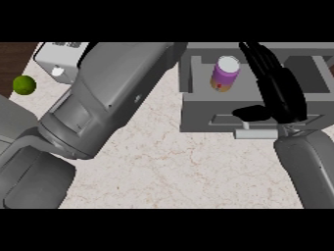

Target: Pick up the can, place it into the drawer and close the drawer

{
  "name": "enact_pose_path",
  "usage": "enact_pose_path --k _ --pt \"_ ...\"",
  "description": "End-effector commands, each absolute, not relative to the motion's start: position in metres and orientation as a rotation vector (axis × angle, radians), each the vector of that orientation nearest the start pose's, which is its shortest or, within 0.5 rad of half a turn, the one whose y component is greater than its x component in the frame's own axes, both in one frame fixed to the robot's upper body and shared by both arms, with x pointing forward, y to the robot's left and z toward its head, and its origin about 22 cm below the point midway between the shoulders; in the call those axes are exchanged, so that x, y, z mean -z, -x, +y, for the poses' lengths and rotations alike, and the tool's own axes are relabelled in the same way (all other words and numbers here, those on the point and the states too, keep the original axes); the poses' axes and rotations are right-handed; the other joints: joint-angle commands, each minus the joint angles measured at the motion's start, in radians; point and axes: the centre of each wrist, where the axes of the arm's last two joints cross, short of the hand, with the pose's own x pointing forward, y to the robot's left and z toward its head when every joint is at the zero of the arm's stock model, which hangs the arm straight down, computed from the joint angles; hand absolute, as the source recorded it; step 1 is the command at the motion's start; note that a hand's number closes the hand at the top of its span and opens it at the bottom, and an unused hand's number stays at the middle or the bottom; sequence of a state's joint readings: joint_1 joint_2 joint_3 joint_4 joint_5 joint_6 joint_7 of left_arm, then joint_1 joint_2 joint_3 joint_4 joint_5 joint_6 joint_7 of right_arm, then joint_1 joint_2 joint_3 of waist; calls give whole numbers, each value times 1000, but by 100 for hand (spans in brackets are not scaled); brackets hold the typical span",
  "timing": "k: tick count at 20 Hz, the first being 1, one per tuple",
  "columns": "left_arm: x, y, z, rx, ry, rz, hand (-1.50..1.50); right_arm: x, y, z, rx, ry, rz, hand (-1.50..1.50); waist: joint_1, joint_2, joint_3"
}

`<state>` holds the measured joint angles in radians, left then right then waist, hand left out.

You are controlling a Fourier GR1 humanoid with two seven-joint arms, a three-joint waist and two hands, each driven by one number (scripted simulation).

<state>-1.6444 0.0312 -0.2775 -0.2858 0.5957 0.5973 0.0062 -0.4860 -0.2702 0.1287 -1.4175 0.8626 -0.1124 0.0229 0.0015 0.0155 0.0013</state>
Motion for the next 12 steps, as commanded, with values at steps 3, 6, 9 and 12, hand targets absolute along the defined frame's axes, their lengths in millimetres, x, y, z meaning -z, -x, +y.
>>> enact_pose_path --k 3,6,9,12 --pt "-275 -448 11 -12 -64 -1732 -150 -68 -374 -205 -982 1017 -1769 -150 19 -5 0" --pt "-256 -452 24 -8 -75 -1725 -150 -58 -388 -202 -947 1054 -1782 -150 26 -6 0" --pt "-259 -451 28 -2 -69 -1719 -150 -45 -400 -193 -909 1158 -1753 -150 58 -6 0" --pt "-276 -456 48 -26 -86 -1699 -150 -62 -418 -188 -871 1223 -1764 -150 56 -5 0"
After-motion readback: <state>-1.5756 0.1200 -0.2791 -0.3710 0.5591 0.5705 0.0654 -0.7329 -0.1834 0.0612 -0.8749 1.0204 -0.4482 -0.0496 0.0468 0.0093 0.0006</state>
